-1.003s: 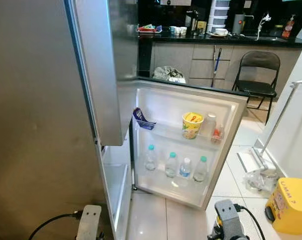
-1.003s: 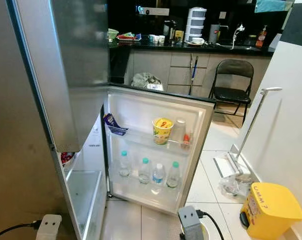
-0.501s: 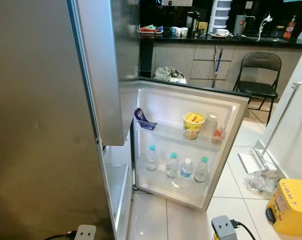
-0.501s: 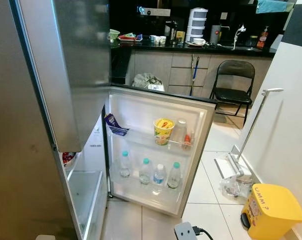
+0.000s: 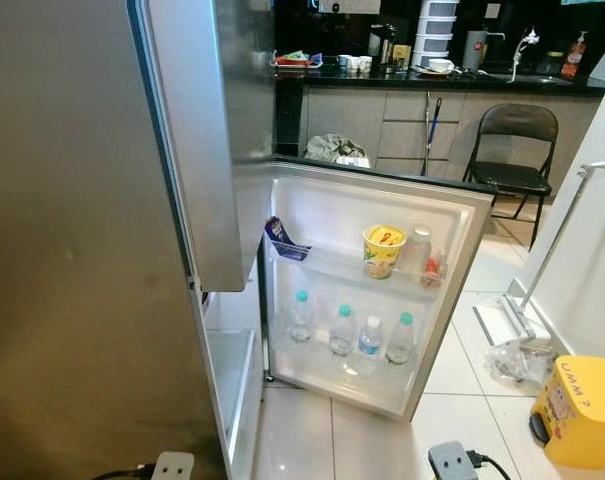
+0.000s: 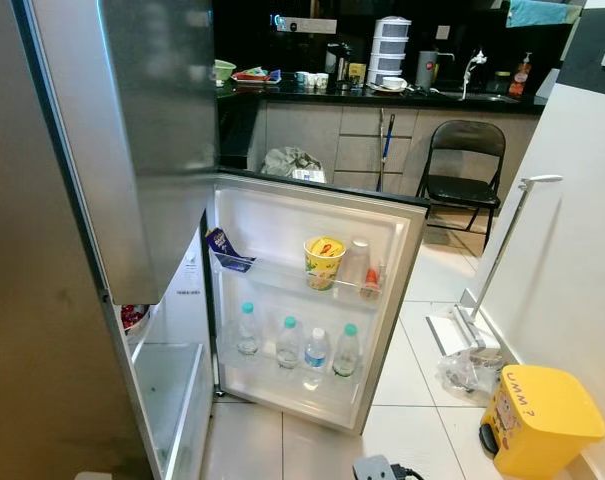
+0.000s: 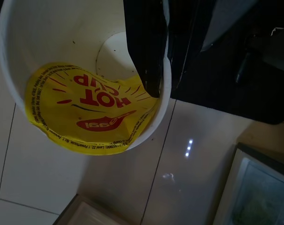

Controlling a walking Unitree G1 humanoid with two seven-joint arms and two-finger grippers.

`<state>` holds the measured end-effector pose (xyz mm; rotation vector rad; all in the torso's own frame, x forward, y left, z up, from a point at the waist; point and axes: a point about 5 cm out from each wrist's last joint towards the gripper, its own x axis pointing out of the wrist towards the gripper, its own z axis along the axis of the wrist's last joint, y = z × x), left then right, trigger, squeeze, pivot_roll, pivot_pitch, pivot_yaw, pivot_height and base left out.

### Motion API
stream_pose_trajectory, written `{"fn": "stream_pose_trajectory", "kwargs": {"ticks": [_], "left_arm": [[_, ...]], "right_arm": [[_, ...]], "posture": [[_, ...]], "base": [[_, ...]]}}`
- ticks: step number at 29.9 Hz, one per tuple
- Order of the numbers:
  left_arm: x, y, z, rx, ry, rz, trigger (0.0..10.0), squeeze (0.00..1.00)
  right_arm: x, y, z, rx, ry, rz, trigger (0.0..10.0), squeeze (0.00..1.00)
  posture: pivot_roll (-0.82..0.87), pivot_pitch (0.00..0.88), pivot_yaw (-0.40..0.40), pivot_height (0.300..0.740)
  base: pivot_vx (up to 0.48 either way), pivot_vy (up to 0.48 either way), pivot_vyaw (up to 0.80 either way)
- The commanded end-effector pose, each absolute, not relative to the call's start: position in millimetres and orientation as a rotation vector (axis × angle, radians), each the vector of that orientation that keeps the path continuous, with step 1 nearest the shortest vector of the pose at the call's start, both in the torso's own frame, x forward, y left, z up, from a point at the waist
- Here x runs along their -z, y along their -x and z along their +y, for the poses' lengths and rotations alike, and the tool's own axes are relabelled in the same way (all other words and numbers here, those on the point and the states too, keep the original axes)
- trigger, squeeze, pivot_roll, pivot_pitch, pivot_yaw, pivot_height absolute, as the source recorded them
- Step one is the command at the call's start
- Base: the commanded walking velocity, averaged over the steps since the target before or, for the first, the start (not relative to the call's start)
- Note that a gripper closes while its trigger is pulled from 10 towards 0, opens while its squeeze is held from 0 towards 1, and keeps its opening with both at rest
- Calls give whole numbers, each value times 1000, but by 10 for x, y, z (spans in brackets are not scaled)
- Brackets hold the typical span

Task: Restocking fridge

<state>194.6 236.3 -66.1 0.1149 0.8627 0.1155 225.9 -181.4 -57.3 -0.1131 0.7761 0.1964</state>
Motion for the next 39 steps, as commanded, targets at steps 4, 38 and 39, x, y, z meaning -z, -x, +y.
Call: {"fn": "stream_pose_trajectory", "kwargs": {"ticks": [4, 38, 39], "left_arm": [[583, -2090, 2366, -105, -128, 833, 10000, 0], [708, -1890, 2290, -83, -132, 884, 10000, 0], [701, -1902, 2292, -82, -136, 881, 10000, 0]], "right_arm": [[524, -2316, -1907, -167, 122, 755, 10000, 0], [587, -2211, -1919, -200, 166, 787, 10000, 0], [586, -2212, -1922, -201, 168, 788, 10000, 0]], "posture": [[10, 45, -21, 740], [6, 59, -30, 740], [8, 61, -32, 740]], "base": [[0, 0, 0], [0, 0, 0], [0, 0, 0]]}}
